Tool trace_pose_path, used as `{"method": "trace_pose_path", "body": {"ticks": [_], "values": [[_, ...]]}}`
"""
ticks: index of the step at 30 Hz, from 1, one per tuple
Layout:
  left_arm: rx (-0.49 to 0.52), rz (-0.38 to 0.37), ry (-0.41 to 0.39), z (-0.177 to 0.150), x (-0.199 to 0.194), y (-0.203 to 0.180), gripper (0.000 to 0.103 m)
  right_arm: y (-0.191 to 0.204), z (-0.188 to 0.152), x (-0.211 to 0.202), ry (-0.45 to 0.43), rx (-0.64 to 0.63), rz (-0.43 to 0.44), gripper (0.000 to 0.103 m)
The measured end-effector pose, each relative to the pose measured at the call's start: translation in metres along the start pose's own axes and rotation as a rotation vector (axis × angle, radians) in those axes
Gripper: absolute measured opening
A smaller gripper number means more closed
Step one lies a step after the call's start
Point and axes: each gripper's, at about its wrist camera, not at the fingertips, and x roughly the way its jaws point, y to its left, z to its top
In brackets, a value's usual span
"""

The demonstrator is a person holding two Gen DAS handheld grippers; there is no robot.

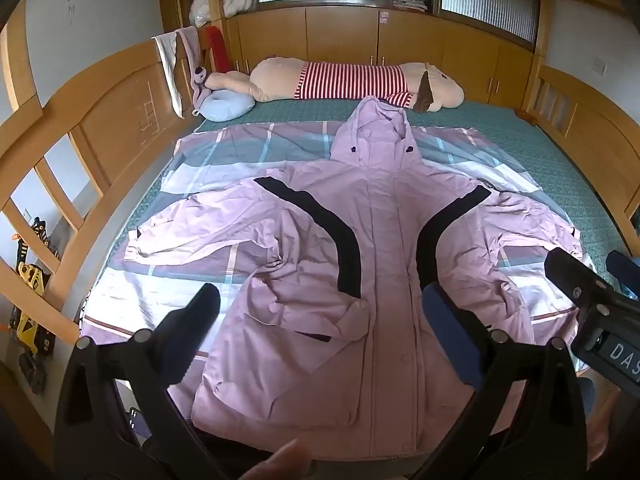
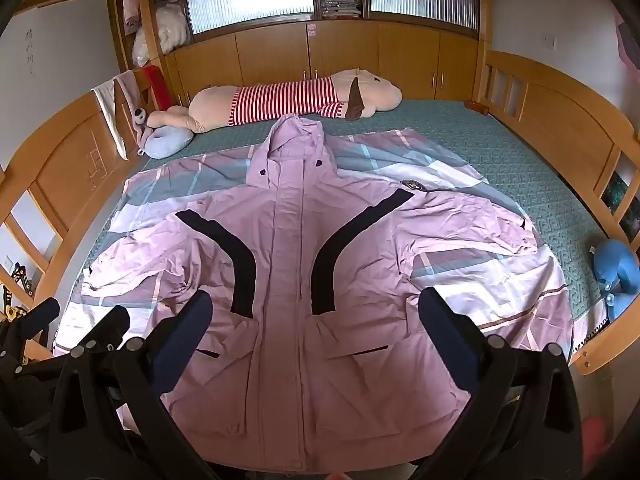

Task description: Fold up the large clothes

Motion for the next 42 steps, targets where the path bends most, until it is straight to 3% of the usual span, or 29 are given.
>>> {"method": "trace_pose_path", "body": {"ticks": [42], "values": [[0.001,0.005,0.005,-0.0054,0.0058,0.0017,0.101,-0.0035,-0.0066,0.0070,0.018,-0.003,-0.009,0.102]]}}
